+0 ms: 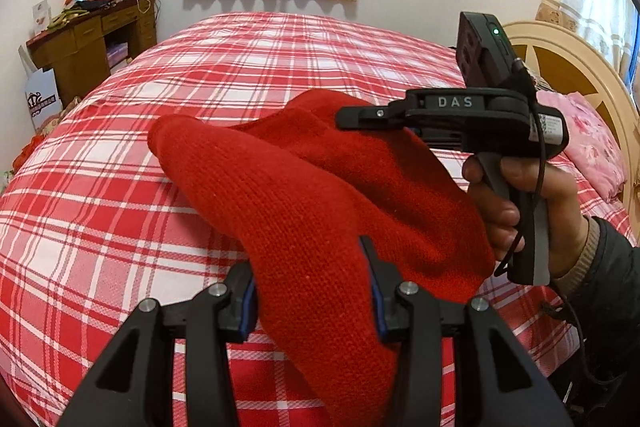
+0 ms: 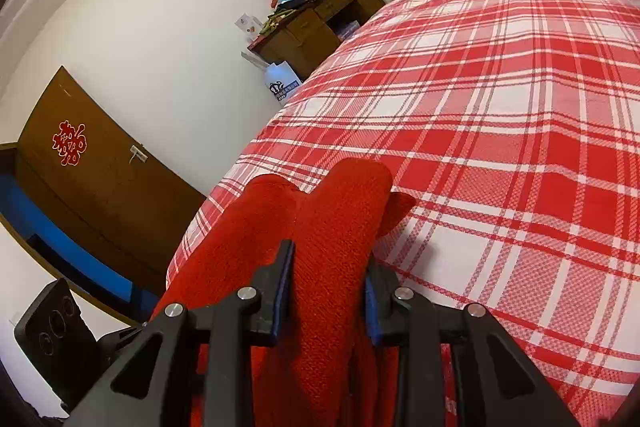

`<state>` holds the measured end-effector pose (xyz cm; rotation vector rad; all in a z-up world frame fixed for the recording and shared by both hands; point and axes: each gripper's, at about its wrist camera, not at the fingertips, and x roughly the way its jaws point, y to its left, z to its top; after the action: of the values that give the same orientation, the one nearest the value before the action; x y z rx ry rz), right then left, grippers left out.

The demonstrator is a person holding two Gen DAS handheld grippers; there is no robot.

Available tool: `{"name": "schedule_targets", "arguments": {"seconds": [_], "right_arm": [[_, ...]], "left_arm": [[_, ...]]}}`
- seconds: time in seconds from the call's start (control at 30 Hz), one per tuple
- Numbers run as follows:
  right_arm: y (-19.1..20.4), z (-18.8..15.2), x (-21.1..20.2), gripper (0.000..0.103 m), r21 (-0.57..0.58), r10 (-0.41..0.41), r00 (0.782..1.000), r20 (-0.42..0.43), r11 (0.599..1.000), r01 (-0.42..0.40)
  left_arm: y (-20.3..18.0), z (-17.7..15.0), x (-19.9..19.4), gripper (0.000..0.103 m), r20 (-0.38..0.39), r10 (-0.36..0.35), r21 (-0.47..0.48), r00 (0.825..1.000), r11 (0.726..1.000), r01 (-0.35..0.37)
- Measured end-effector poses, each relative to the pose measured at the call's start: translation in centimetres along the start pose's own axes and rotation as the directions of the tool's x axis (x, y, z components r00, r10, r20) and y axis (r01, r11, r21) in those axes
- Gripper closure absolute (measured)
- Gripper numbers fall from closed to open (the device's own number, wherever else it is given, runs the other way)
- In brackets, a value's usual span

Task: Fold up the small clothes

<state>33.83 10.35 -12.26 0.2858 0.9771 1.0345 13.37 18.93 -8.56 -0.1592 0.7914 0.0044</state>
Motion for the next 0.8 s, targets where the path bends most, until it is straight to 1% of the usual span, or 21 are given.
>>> {"name": "schedule_targets", "arguments": {"seconds": [0.47, 0.67, 0.73, 0.8], "right_arm": [[-0.6, -0.6, 1.7, 0.073, 0.018, 0.007, 1.000, -0.029, 1.000, -0.006], [-0.9, -0.5, 2.6, 0.073, 0.033, -0.007, 0.999, -0.038, 0.999, 0.008], [-1.1, -0.6, 2.9, 0.073, 0.039, -0.021, 0.999, -0.040, 0.999, 0.023], [-1.6, -0.7, 3.2, 0.073, 0.051, -0.031, 0.999, -0.040, 0.998, 0.033]], "left_arm": [[1.8, -2.6, 0.7, 0.058, -0.046, -0.001, -0.026, 0.999, 1.000, -0.001], [2.2, -3.2, 1.1, 0.058, -0.051, -0.008, -0.038, 0.999, 0.999, 0.006], [2.3, -3.5, 1.3, 0.057, -0.053, -0.010, -0.042, 0.999, 0.999, 0.008], [2.6, -3.9, 1.5, 0.054, -0.056, -0.013, -0.056, 0.998, 0.998, 0.009]]}}
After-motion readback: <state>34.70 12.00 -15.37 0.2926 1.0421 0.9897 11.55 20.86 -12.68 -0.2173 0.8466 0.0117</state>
